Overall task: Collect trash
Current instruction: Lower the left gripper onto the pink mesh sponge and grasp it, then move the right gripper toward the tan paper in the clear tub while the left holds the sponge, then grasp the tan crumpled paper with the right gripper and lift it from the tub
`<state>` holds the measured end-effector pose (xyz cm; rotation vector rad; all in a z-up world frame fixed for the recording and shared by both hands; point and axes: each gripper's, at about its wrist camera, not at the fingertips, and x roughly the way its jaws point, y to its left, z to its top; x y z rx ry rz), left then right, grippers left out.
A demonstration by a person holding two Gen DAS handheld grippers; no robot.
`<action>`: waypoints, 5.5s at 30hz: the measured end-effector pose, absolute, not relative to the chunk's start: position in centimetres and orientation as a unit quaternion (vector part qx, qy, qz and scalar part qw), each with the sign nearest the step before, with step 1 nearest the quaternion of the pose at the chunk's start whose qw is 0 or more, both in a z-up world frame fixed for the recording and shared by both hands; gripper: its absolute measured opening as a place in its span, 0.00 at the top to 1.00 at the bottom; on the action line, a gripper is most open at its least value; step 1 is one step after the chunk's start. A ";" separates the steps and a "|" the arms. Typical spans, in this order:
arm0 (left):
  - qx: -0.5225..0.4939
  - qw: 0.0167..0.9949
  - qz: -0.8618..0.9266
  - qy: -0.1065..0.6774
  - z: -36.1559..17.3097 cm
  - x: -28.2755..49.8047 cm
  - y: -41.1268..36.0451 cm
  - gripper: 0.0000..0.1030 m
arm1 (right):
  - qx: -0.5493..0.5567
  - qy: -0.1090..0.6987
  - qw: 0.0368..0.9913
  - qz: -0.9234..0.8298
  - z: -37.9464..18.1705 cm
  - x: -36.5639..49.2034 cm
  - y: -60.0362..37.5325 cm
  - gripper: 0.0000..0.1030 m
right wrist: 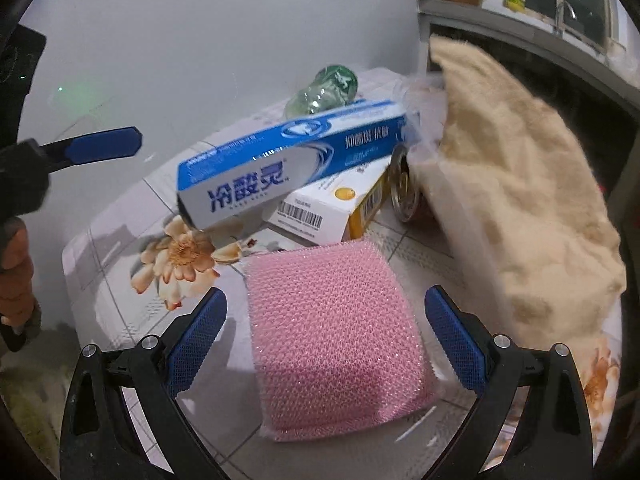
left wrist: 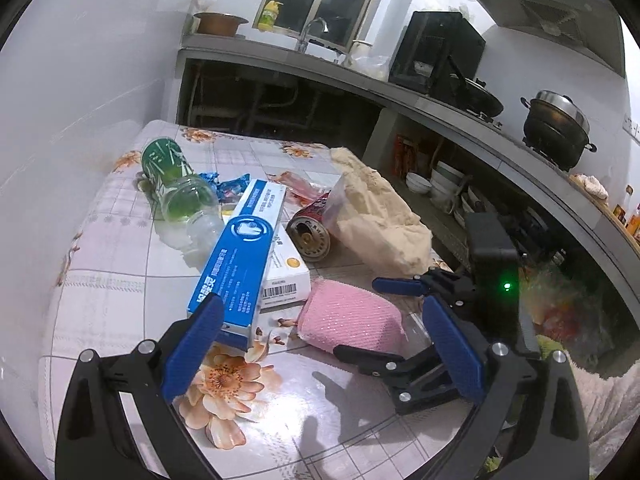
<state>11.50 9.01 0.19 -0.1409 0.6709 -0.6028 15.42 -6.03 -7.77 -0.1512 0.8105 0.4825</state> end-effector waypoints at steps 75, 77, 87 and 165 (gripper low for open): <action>0.106 0.826 -0.273 0.482 -7.6 11.3 -6.8 0.06 | 0.217 0.353 0.909 0.030 -5.8 -2.4 -22.3 0.08; 0.112 0.824 -0.271 0.485 -7.7 11.1 -6.5 0.06 | 0.221 0.348 0.911 0.022 -5.6 -2.7 -22.6 0.08; 0.150 0.829 -0.264 0.470 -8.3 9.8 -6.4 0.06 | 0.225 0.344 0.912 -0.010 -4.8 -3.2 -23.2 0.08; 0.116 0.860 -0.262 0.421 -8.1 10.7 -2.0 0.22 | 0.013 0.421 0.907 0.022 -3.2 20.7 -18.3 0.94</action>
